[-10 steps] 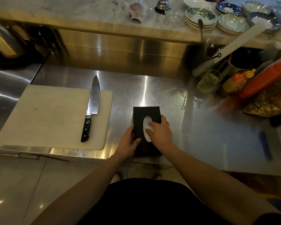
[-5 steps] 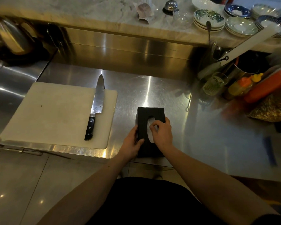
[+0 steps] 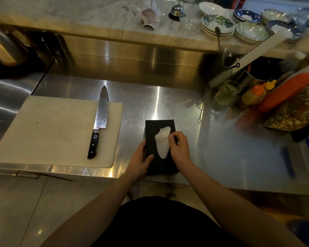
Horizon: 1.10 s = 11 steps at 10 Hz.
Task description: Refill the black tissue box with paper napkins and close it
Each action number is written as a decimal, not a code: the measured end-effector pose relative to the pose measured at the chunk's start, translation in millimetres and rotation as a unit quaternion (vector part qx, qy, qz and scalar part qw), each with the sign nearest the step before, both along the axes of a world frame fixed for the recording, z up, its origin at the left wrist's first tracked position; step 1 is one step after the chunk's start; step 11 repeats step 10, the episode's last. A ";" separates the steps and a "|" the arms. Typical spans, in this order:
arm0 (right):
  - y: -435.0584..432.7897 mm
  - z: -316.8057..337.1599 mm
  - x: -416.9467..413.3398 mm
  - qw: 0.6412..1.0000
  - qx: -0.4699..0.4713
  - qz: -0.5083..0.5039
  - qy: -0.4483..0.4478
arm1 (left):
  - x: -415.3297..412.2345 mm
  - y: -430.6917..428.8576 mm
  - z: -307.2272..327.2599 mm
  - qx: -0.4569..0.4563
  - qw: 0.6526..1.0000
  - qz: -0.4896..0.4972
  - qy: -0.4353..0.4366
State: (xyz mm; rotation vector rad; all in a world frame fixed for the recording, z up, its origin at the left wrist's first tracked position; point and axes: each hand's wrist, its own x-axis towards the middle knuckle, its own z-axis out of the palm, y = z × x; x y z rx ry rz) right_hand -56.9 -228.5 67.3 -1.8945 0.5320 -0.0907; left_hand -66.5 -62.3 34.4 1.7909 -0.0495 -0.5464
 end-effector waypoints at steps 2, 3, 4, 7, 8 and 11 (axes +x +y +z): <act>-1.6 0.9 -2.1 0.998 0.055 -0.015 0.005 | 0.6 1.3 3.1 -0.001 1.000 -0.007 -0.004; -3.5 2.4 -3.9 0.998 0.058 -0.014 0.014 | 1.1 2.0 5.5 0.005 1.000 -0.008 -0.005; -7.7 4.3 -7.4 0.999 0.045 -0.005 0.030 | 2.5 0.5 12.5 0.030 0.999 -0.021 -0.028; -3.5 18.4 -13.8 0.999 -0.003 -0.005 0.044 | 12.9 1.0 24.7 0.073 0.994 -0.065 -0.043; -1.2 21.3 -19.5 0.998 -0.057 0.012 0.031 | 15.8 4.0 24.3 0.127 0.986 -0.084 -0.071; -6.1 37.8 -26.5 0.982 -0.174 0.075 -0.002 | 28.9 3.5 46.6 0.264 0.930 -0.102 -0.234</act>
